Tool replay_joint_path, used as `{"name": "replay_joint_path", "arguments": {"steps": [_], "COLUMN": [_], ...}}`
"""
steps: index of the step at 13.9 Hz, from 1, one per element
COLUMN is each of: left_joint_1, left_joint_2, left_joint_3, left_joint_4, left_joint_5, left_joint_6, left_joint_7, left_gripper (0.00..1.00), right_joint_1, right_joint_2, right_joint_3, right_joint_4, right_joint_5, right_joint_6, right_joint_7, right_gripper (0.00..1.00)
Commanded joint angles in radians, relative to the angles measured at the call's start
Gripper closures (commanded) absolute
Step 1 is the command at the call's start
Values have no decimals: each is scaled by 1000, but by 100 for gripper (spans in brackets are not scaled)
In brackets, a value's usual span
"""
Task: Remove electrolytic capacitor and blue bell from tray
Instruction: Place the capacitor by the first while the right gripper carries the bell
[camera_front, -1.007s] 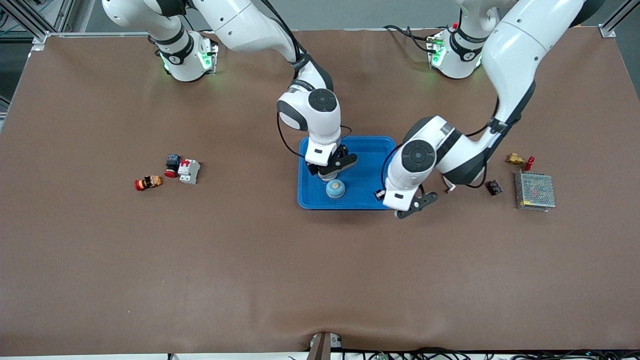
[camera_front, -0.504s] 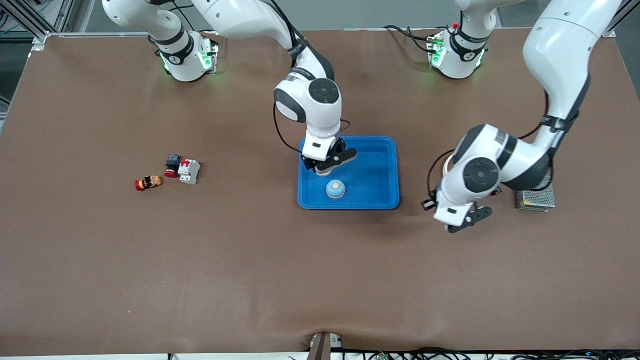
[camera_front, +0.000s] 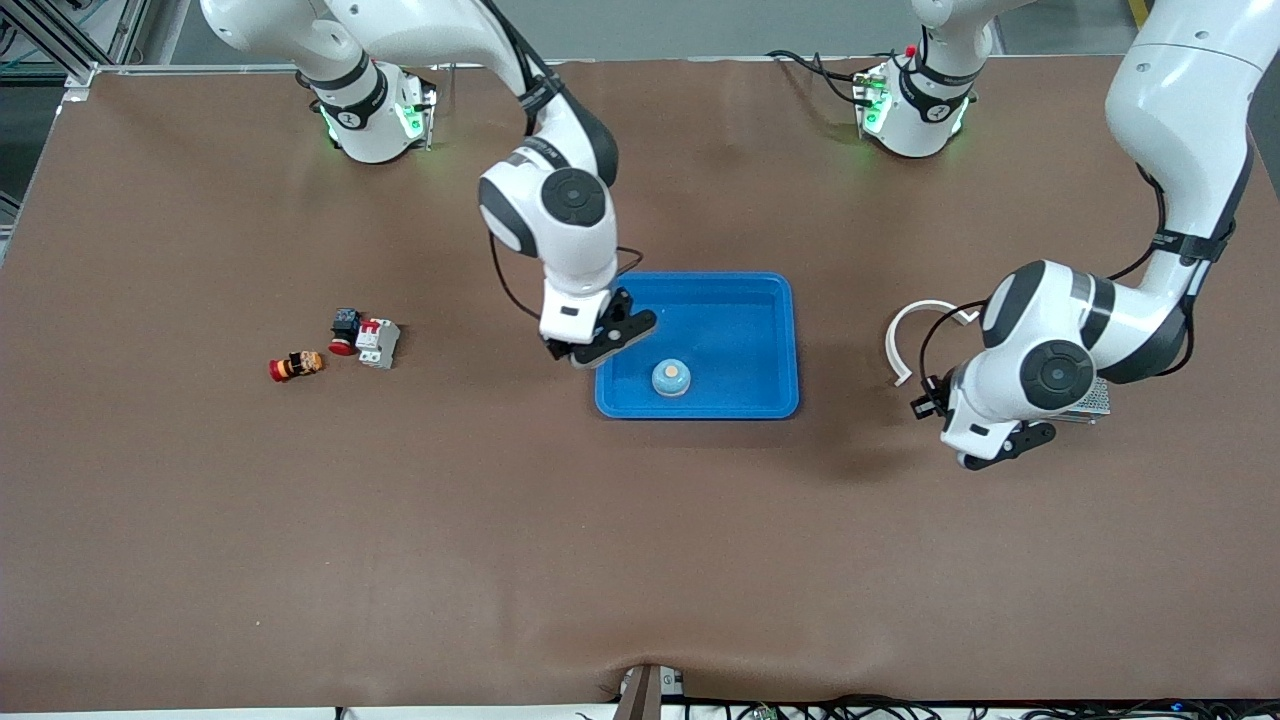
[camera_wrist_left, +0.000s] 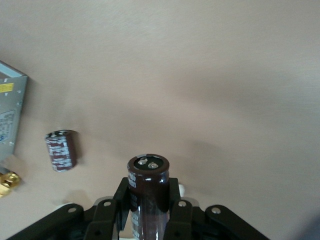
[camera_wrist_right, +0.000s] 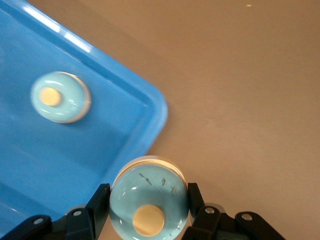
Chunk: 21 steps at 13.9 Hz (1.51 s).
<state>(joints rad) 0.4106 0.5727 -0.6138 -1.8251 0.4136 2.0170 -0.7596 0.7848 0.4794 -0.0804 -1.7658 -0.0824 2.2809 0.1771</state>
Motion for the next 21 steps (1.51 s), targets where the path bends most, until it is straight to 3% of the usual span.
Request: {"name": "replay_joint_path", "arguments": {"steps": [1,5,12,16,17,18,19,21], "left_joint_1": [14,63,83,88,88,88,88,88], "left_joint_2": [-22,-8,55,68,73,78,82,78], "left_joint_3": [-7,-7,-6,-4,-4,-4,-4,-4], "left_joint_4": [-55,-94,-109,-108,-103,-100,-97,-94], "left_joint_5": [30,128,129,136,136,136,136,136], "left_joint_6": [-3,9,74,74,74,74,74,72], "left_joint_7": [19,25,25,36,36,34,34,34], "left_gripper": [100,100,100,97,74,42,0,0], "right_joint_1": [-79,-171,-369,-453,-463,-469,-475,-495], "right_joint_2": [-88,-100,-94,-82,-76,-61,-47,-4], "right_joint_3": [17,17,17,19,17,19,19,21], "right_joint_4": [-92,-101,-122,-159,-173,-181,-182,-182], "right_joint_5": [-8,-5,53,59,59,59,59,61], "right_joint_6": [8,6,23,115,156,187,215,274], "right_joint_7": [-124,-286,-655,-804,-815,-823,-830,-846], "right_gripper": [61,61,61,61,61,61,61,61]}}
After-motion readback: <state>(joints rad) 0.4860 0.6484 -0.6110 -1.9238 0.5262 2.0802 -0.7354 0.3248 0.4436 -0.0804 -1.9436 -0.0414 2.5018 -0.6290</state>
